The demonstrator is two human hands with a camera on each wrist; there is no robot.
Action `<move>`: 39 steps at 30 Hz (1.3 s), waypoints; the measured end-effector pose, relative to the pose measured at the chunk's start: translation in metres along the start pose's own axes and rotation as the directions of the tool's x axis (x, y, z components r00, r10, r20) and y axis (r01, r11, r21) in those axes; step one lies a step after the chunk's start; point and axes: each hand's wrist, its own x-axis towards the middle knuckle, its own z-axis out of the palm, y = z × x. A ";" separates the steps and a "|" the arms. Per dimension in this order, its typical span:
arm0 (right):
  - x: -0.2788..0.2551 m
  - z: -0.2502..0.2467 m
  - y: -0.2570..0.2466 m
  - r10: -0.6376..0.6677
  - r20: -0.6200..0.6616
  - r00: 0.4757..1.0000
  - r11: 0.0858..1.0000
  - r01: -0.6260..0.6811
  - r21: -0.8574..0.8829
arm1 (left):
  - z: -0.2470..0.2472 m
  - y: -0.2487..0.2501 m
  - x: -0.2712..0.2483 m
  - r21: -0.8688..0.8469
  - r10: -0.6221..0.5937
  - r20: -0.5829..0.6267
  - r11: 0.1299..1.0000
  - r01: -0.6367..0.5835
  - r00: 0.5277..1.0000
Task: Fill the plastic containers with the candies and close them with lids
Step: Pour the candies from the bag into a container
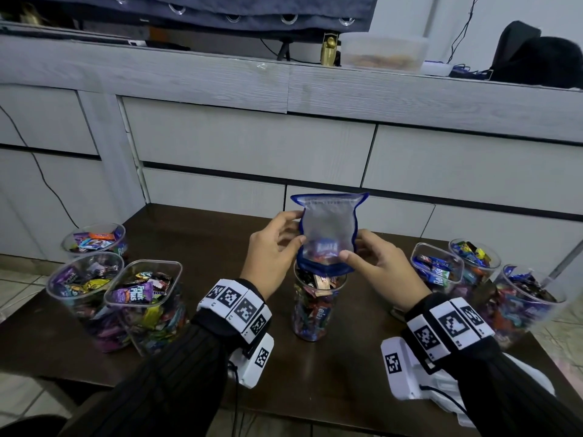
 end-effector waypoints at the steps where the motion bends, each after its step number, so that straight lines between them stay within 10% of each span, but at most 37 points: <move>1: 0.000 0.000 -0.001 -0.001 0.006 1.000 1.000 0.001 -0.004 | 0.000 0.000 0.000 0.003 0.002 -0.005 1.000 -0.002 1.000; 32: 0.016 -0.004 -0.016 -0.069 -0.061 0.996 0.997 0.067 -0.031 | -0.003 0.003 0.006 0.041 -0.004 -0.029 0.999 0.005 1.000; 39: 0.004 0.007 -0.006 -0.031 0.028 0.999 0.996 0.033 -0.078 | 0.003 -0.001 -0.003 0.112 -0.045 0.144 0.993 0.029 0.989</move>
